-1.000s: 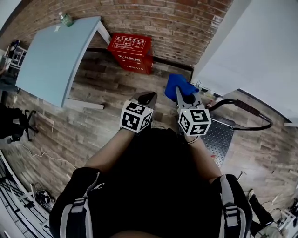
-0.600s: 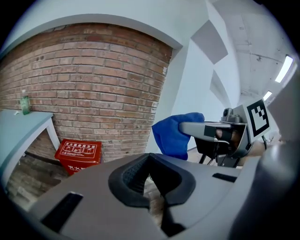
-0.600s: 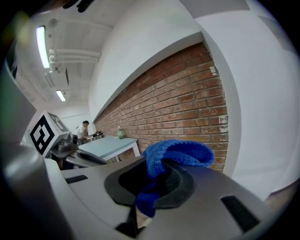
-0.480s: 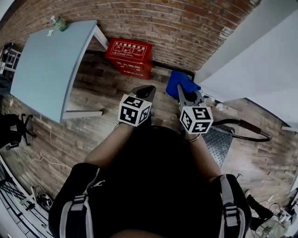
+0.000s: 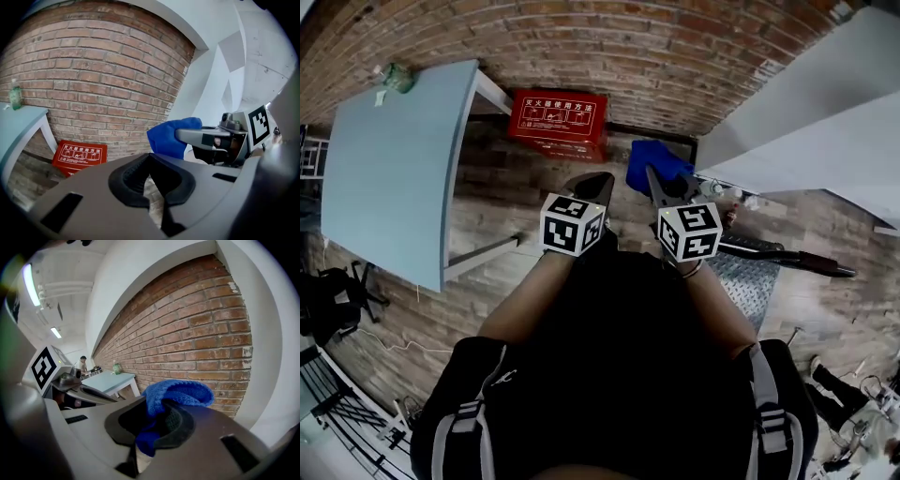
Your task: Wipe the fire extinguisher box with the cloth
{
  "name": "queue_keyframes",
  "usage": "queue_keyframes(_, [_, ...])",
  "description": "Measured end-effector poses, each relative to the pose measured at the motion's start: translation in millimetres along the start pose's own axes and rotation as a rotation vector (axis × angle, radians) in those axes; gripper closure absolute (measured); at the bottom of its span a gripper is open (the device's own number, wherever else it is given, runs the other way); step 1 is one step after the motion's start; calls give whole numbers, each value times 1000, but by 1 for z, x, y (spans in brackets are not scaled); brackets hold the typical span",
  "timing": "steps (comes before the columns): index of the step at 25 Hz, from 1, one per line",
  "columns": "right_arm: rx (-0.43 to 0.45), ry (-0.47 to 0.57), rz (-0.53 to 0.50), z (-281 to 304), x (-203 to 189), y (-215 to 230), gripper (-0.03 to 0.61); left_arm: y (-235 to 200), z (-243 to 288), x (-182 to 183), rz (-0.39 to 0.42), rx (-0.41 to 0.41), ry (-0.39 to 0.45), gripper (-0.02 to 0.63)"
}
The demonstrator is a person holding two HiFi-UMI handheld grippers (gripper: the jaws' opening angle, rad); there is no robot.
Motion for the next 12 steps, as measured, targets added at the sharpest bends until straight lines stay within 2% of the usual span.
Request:
queue_keyframes(4, [44, -6, 42, 29, 17, 0, 535, -27, 14, 27, 5, -40, 5, 620])
queue_keyframes(9, [24, 63, 82, 46, 45, 10, 535, -50, 27, 51, 22, -76, 12, 620])
queue_keyframes(12, [18, 73, 79, 57, 55, 20, 535, -68, 44, 53, -13, -69, 14, 620])
Point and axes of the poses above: the fingertips, and each gripper's own axes: z forward along the fingers, y to its right, x out of its top, the point moved 3 cm from there along -z, backward along the fingers, and after that the axes turned 11 degrees about -y, right-handed, at the moved point
